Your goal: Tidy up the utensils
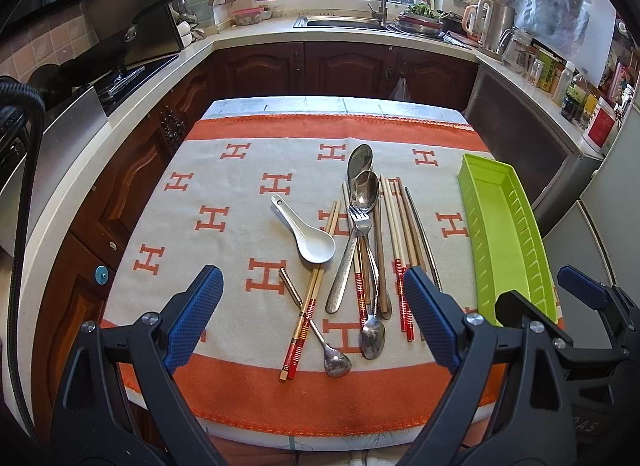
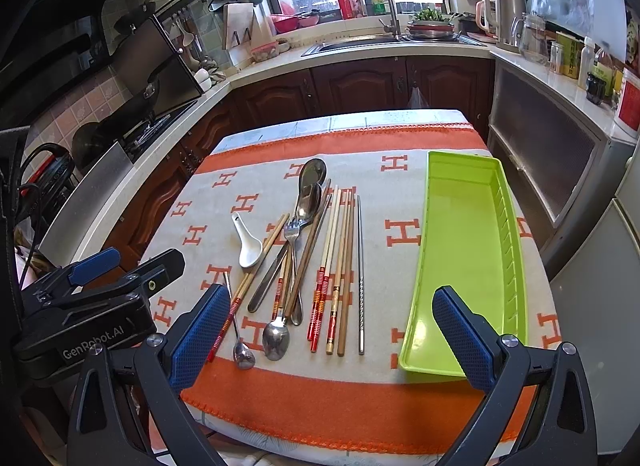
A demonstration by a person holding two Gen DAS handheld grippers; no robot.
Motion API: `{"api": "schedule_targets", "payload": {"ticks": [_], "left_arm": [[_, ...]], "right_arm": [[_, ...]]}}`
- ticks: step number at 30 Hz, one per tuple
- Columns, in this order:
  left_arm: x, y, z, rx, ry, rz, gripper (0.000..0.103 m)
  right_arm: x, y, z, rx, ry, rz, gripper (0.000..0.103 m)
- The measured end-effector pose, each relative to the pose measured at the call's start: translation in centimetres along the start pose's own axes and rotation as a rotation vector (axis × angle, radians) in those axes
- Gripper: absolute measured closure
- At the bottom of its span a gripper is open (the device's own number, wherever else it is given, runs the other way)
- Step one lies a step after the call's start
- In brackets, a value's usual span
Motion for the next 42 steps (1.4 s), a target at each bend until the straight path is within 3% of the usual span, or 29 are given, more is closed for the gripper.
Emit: {"api": "schedule_targets", "payload": {"ticks": [17, 28, 42], "left_arm": [[-0.3, -0.3, 0.1, 0.0, 0.003, -0.014, 0.013], [-0.4, -1.9, 0.2, 0.001, 0.002, -0.047, 0.013], [-0.2, -3.9, -0.4, -0.001, 0.005, -0.083, 0.013]], "right_arm": [[-0.2, -0.3, 0.2, -0.001, -0.003, -0.008, 0.0], [-2.0, -0.3, -1.0, -0.002, -0.012, -0.038, 0.0], [-1.8, -2.2, -2.0, 0.002, -0.007, -0.094, 0.002]]}}
Point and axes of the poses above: each gripper's, at about its wrist camera, not at the fingertips, and y roughly against the way its jaws point, z to its right, x to its top, the point moved 2 cm from there along -y, roughly the way its jaws point, and after that the axes turned 12 degrees about z, right-handed, at the moved point
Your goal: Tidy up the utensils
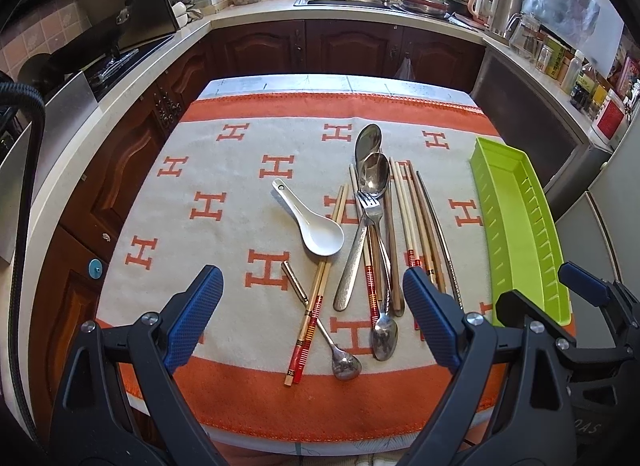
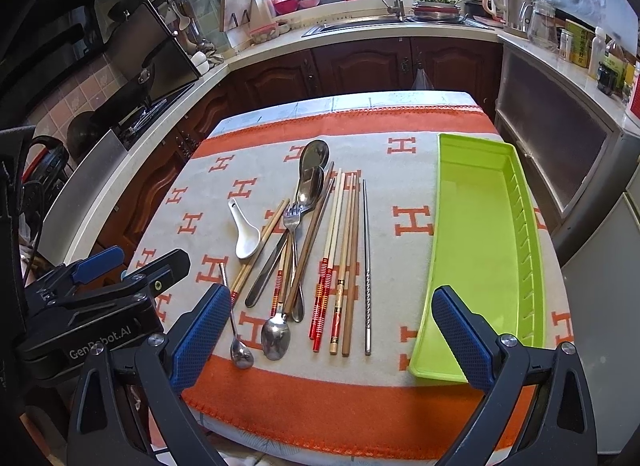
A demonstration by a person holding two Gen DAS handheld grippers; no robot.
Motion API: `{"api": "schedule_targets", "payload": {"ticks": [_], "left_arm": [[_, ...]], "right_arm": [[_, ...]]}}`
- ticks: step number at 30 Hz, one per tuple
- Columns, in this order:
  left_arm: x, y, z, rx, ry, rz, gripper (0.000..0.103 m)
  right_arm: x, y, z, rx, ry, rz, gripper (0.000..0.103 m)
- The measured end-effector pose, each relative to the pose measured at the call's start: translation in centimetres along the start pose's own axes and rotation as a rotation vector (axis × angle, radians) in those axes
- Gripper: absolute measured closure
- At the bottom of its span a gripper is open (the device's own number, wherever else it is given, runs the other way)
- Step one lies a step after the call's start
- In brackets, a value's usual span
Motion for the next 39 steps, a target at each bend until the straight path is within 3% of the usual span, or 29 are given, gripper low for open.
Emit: {"api": "schedule_targets", "payload": {"ticks": [3, 7, 17, 19, 22, 27, 36, 39], "left_arm": [[0.2, -0.8, -0.2, -0.003, 0.0, -0.012, 0.013], [0.6, -2.2, -0.9, 0.007, 0.0, -0.02, 0.013], [1.3, -7.4, -4.4, 0.08, 0.015, -0.059, 0.013], [1.3, -8.6, -5.1, 0.077, 0.015, -0.074, 0.013], [0.8, -10.6, -6.1, 0.051, 0.021, -0.105, 0.02], [-0.6, -13.8, -7.6, -0.025, 0.076, -0.196, 0.039], [-2.2, -15.1, -9.0, -0.067, 0.133, -0.251, 0.041], [-2.5, -14.8, -8.8, -0.071, 0.126, -0.26, 0.041]], "right_arm": [[1.3, -0.9, 0.5, 0.009, 0.004, -0.022, 0.006], [3.1, -2.4, 1.6, 0.021, 0.001, -0.05, 0.019], [4.4, -7.7, 2.8, 0.001, 0.002, -0.106, 0.032], [4.5, -9.5, 3.4, 0.011, -0.013, -0.145, 0.045], [4.3, -12.0, 4.3, 0.028, -0.048, -0.201, 0.059], [4.0, -14.7, 5.1, 0.039, -0.076, -0.242, 0.069], [3.3, -18.2, 5.4, 0.033, -0.096, -0.298, 0.077], [3.4, -19.1, 5.5, 0.017, -0.103, -0.307, 0.084]]}}
Point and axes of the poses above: each gripper's, at about its wrist camera, not at the fingertips, and y roughly against the way its jaws point, z to its right, x to its top, the point moved 2 cm from there along -y, roughly the way its jaws point, and after that the axes turned 12 degrees about z, right-handed, at the moved point
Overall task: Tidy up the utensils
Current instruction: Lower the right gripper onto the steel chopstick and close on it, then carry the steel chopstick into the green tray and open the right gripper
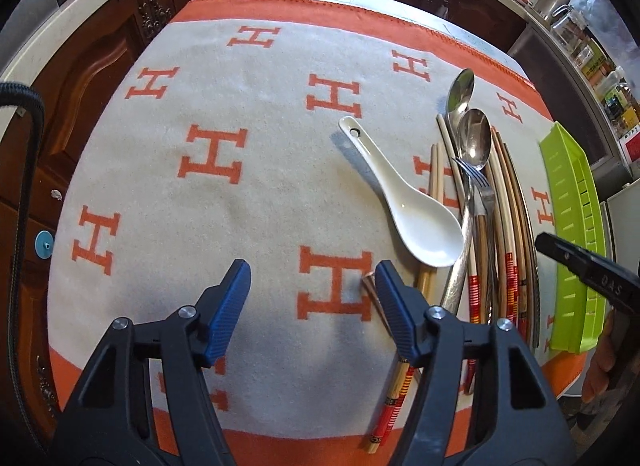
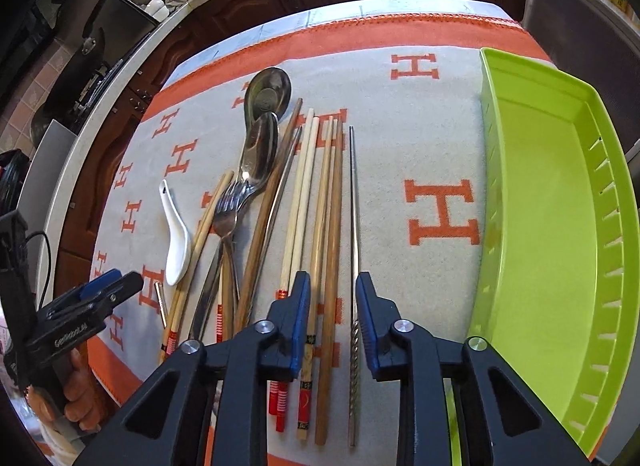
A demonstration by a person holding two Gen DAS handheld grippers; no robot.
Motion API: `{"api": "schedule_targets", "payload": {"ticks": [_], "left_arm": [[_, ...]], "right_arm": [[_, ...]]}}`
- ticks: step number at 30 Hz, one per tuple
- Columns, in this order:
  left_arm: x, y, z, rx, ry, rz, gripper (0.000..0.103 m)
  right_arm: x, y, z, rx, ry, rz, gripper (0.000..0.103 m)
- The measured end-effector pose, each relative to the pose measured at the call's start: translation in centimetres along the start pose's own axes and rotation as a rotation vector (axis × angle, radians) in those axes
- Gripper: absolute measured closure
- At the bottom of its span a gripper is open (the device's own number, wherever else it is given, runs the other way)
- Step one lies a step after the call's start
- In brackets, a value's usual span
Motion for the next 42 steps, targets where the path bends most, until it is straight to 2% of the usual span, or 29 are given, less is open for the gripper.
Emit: {"api": "schedule_targets", "payload": {"ticks": [7, 19, 24, 30, 34, 42], "left_arm": [[-0.9, 0.4, 0.1, -0.021, -0.002, -0.022, 0.044], [-1.5, 0.5, 0.3, -0.051, -0.002, -0.031, 0.044], [-1.4, 1.0, 0.2, -0.067, -0.01, -0.022, 0.044], [-1.4, 2.1, 1.4, -0.085, -0.052, -0.006, 0.044], [-1.2, 3.1, 3.5, -0.127, -0.081, 0.003, 0.044], [-0.5, 3.7, 11.0, -0.202, -0.182, 0.003, 0.044]], "right_arm": [[0.6, -1.7, 0.5, -0.055, 0.011, -0.028, 0.094], [0.7, -3.1, -1.2, -0.141, 0.128, -0.022, 0.094], [1.0, -2.8, -0.5, -0.108, 0.064, -0.002, 0.097], [0.4, 1.2, 1.8, -0.024, -0.062, 0.067, 0.097], [0.6, 4.4, 3.5, 0.015, -0.127, 0.122, 0.097], [0.5, 8.9, 9.0, -0.028, -0.228, 0.208, 0.096]]}}
Point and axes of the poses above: each gripper's, at about its wrist camera, not at the fingertips, and y roughly against the way its jaws point, z to its right, x to its top, the point moved 2 cm from there along -y, roughly the way its jaws point, and after that the axes turned 12 degrees about z, right-handed, at the moved point
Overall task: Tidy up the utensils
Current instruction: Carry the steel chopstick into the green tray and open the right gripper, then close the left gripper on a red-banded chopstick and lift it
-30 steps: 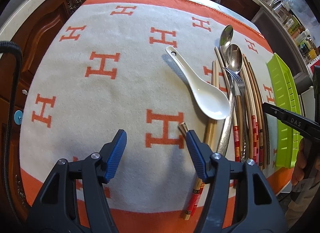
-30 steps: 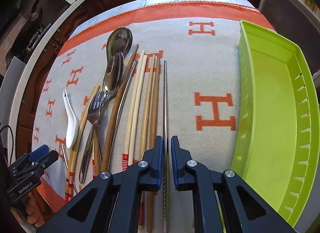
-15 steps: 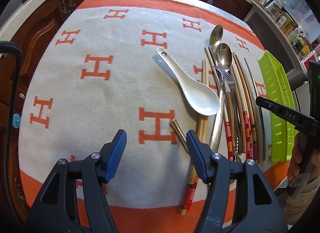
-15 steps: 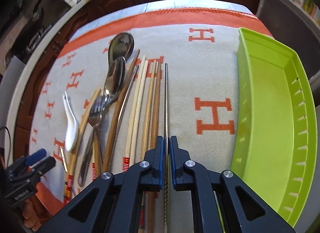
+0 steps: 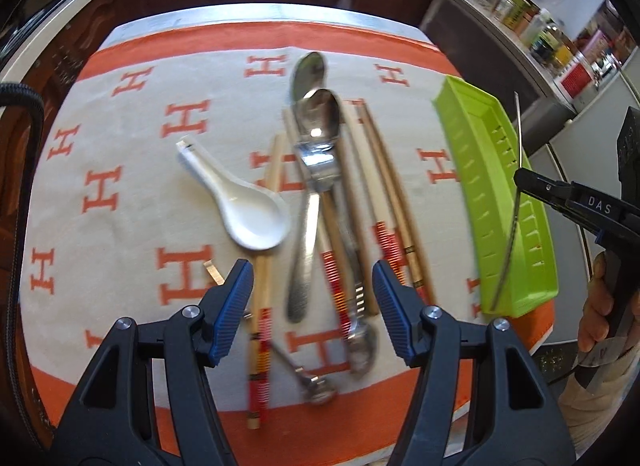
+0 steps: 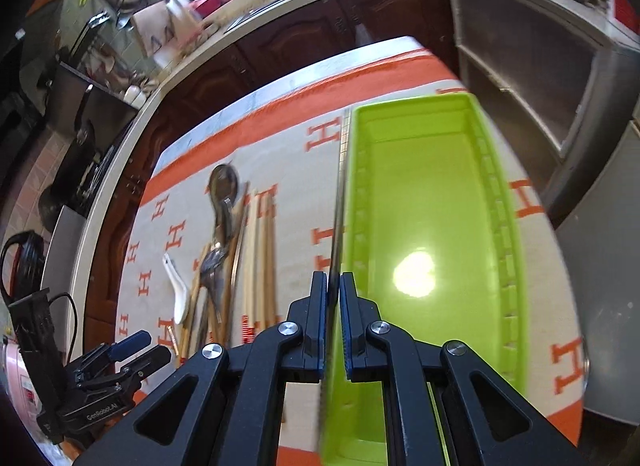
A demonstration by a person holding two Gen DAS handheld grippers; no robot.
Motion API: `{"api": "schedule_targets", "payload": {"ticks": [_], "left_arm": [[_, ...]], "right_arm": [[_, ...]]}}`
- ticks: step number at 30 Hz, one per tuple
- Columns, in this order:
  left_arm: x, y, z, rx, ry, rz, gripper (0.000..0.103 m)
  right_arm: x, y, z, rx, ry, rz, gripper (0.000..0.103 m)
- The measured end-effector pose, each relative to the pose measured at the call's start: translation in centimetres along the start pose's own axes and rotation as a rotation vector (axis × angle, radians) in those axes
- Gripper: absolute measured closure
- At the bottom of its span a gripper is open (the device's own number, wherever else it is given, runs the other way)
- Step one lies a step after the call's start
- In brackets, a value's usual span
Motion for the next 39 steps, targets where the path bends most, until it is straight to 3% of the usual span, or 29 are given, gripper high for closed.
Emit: {"api": "schedule_targets", "payload": {"ticks": [7, 11, 12, 15, 16, 30, 35, 37, 39], "left_arm": [[2.3, -3.6, 4.8, -0.032, -0.005, -0.055, 0.05], [3.1, -6.3, 6.1, -0.017, 0.024, -0.097, 0.054], [3.1, -7.0, 6.3, -0.013, 0.029, -0.107, 0.055], [3.3, -8.5, 6.8, 0.004, 0.052, -0.125, 0.057], [3.3, -8.9, 6.9, 0.011, 0.059, -0.129, 0.057], [3.7, -11.1, 7.0, 0.053, 0.104, -0.148, 0.061], [3.5, -11.5, 6.1, 0.073, 0.134, -0.172, 0.076], [3.4, -11.5, 5.6, 0.068, 0.153, -0.173, 0.077], [3.4, -11.3, 5.0, 0.07, 0.165, -0.167, 0.078]], "right_arm": [[0.6, 0.2, 5.1, -0.055, -0.038, 0.011, 0.097], [0.3, -0.9, 6.9, -0.052, -0.032, -0.037, 0.096], [0.2, -1.1, 7.1, -0.058, -0.034, -0.043, 0.091], [-0.2, -1.2, 7.6, -0.076, -0.034, -0.02, 0.061], [-0.4, -1.0, 7.4, -0.078, -0.04, -0.01, 0.056], [-1.6, 0.2, 6.9, -0.003, -0.054, -0.027, 0.056], [-1.5, 0.8, 6.3, 0.005, -0.039, -0.016, 0.031], [-1.5, 1.4, 5.9, -0.01, -0.019, 0.01, 0.01], [-1.3, 1.9, 5.6, -0.002, -0.016, 0.024, 0.006]]}}
Point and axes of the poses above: each gripper's, at about its wrist camera, not at the fingertips, and y roughly against the way its jaws point, z to its right, x to its top, the point moved 2 cm from there along -y, roughly the way its jaws point, and after that the axes turned 12 degrees about z, right-handed, at the moved point
